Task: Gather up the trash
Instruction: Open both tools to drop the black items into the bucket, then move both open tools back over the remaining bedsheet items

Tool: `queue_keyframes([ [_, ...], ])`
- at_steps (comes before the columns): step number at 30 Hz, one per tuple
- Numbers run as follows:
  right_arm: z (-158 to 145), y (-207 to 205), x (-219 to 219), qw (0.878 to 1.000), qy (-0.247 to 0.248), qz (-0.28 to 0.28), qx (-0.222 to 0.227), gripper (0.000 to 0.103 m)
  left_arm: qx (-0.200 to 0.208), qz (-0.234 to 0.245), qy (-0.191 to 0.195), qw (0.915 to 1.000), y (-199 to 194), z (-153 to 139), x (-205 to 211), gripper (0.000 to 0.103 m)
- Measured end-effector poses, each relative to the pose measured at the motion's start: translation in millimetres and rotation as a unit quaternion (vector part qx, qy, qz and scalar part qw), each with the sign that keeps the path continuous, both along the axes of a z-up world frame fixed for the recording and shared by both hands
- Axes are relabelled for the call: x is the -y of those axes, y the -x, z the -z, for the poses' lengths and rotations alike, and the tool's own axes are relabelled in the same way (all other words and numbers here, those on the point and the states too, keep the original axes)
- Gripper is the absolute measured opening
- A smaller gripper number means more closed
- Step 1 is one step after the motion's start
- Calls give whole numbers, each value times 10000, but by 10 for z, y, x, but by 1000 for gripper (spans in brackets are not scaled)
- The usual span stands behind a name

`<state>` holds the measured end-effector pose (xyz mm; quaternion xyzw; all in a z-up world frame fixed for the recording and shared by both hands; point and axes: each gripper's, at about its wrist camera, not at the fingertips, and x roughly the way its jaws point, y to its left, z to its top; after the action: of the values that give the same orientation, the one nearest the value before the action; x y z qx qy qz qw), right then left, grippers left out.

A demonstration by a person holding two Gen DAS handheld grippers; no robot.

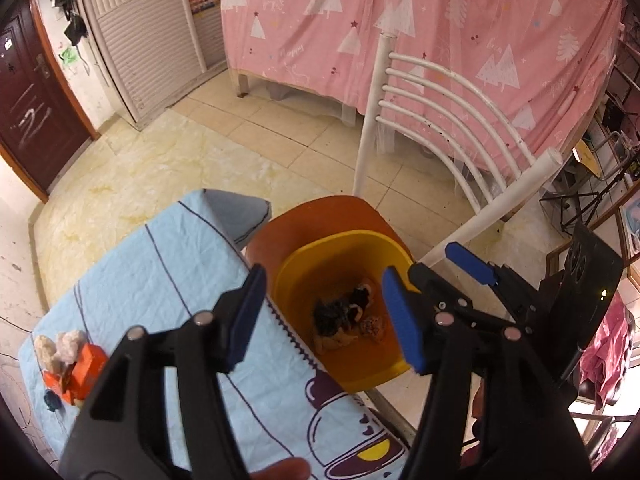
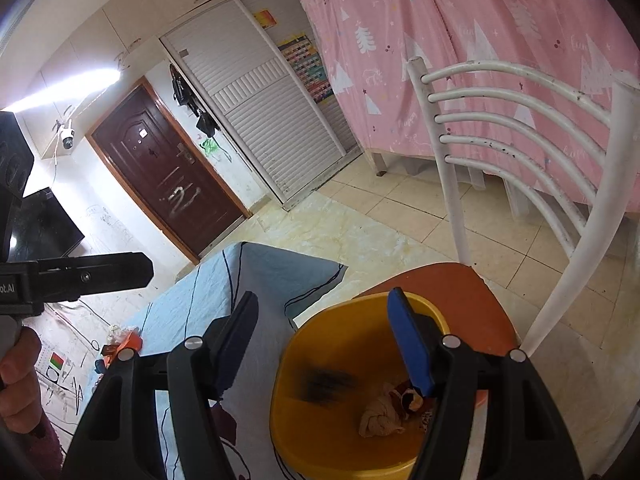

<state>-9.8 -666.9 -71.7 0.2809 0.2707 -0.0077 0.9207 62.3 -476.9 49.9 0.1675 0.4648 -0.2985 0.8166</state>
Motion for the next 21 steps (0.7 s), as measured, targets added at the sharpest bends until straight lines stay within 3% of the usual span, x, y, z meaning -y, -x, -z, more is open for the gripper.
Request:
queue_keyframes([
  [9, -157, -24, -327, 9990, 154, -387, 190, 61, 384, -327, 34, 9987, -44, -306, -518, 58],
  [21, -436, -124, -1119, 9902, 400, -1248, 485, 62, 660, -1336, 17, 9888, -361, -589, -1834, 58],
])
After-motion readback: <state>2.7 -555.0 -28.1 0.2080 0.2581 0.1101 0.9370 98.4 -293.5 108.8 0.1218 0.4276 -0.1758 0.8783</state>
